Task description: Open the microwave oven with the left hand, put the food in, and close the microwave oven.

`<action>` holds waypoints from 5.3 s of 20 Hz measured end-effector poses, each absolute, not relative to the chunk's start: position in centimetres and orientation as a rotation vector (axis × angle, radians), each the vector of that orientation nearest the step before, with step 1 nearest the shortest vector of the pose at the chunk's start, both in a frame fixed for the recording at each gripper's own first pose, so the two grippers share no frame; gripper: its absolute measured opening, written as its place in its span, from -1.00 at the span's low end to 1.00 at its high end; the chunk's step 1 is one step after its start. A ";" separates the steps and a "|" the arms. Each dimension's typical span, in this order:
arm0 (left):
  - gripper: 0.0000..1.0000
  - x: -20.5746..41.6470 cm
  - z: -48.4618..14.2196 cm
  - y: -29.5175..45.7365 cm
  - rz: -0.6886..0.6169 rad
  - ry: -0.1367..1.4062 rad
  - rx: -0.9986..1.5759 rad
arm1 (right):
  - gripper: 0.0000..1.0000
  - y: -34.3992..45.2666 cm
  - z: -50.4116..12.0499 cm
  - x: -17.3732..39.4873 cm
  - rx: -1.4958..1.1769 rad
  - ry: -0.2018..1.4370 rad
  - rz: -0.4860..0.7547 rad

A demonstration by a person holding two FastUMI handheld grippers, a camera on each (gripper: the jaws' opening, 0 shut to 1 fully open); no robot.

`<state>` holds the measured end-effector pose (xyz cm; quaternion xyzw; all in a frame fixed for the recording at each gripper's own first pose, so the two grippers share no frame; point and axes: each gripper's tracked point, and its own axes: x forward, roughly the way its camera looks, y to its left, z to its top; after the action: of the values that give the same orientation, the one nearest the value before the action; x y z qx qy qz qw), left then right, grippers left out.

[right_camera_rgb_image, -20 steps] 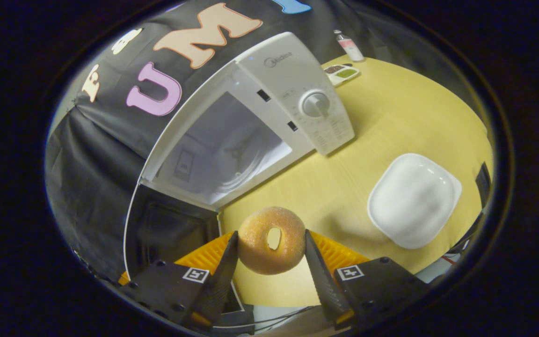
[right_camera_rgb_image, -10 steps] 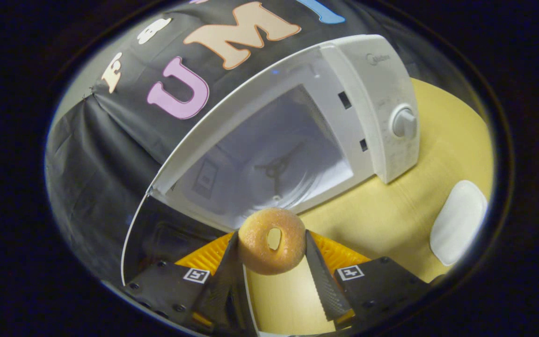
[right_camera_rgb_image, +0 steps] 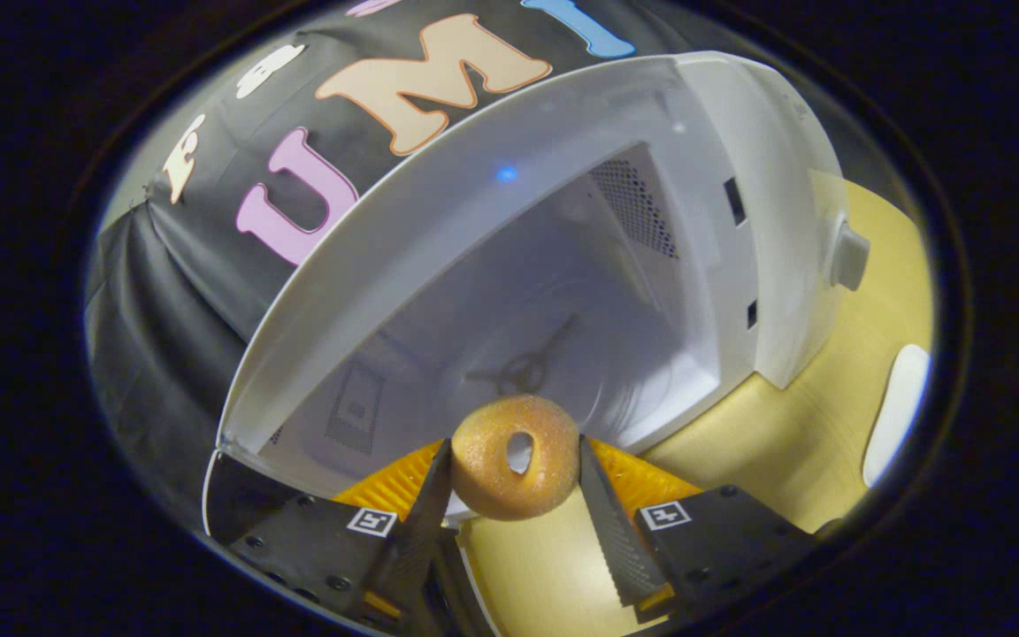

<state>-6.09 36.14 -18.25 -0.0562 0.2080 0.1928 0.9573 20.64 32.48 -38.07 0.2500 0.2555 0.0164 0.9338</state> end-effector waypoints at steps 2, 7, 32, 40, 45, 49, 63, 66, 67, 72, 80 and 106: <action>0.85 -6.0 -18.3 36.1 0.388 0.428 -0.112 | 0.52 32.3 -37.8 22.2 0.486 0.477 0.008; 0.85 -5.9 -18.4 36.1 0.378 0.438 -0.094 | 0.53 32.3 -38.0 23.5 0.481 0.453 -0.014; -0.15 -7.0 -20.1 32.9 0.259 0.516 -0.059 | 0.99 29.7 -34.8 12.4 0.223 0.493 0.168; -0.99 -7.6 -20.0 31.6 0.195 0.529 0.011 | 0.99 25.9 -30.2 8.6 0.168 0.445 0.168; -0.99 -8.9 -20.5 30.8 0.158 0.564 0.062 | 0.99 21.9 -27.5 7.6 0.136 0.410 0.118; -0.99 -9.5 -20.6 29.9 0.158 0.580 0.032 | 0.99 18.1 -26.2 5.9 0.085 0.412 0.086; -0.99 -8.7 -20.3 20.7 0.041 0.580 0.073 | 0.83 9.9 -21.3 1.8 -0.052 0.333 0.022; -0.99 -8.1 -20.4 18.2 0.005 0.575 0.086 | 0.83 8.5 -21.1 0.9 -0.041 0.346 0.011; -0.99 -7.7 -20.3 17.5 -0.004 0.573 0.093 | 0.99 8.2 -20.6 0.8 -0.042 0.344 0.003; -0.99 -5.9 -20.5 13.1 -0.065 0.571 0.106 | 0.99 4.5 -19.4 -0.4 -0.011 0.337 -0.039; -0.99 -2.0 -21.0 6.3 -0.152 0.560 0.123 | 0.82 -2.8 -17.7 -2.6 0.016 0.292 -0.173; -0.99 11.3 -23.7 -4.8 -0.199 0.516 0.107 | 0.99 -10.8 -19.4 -3.7 0.078 0.287 -0.313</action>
<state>11.33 -4.77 -23.67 0.0528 0.2548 -0.0979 0.9606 -3.66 -10.80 -19.36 0.0387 0.1423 -0.1554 0.9768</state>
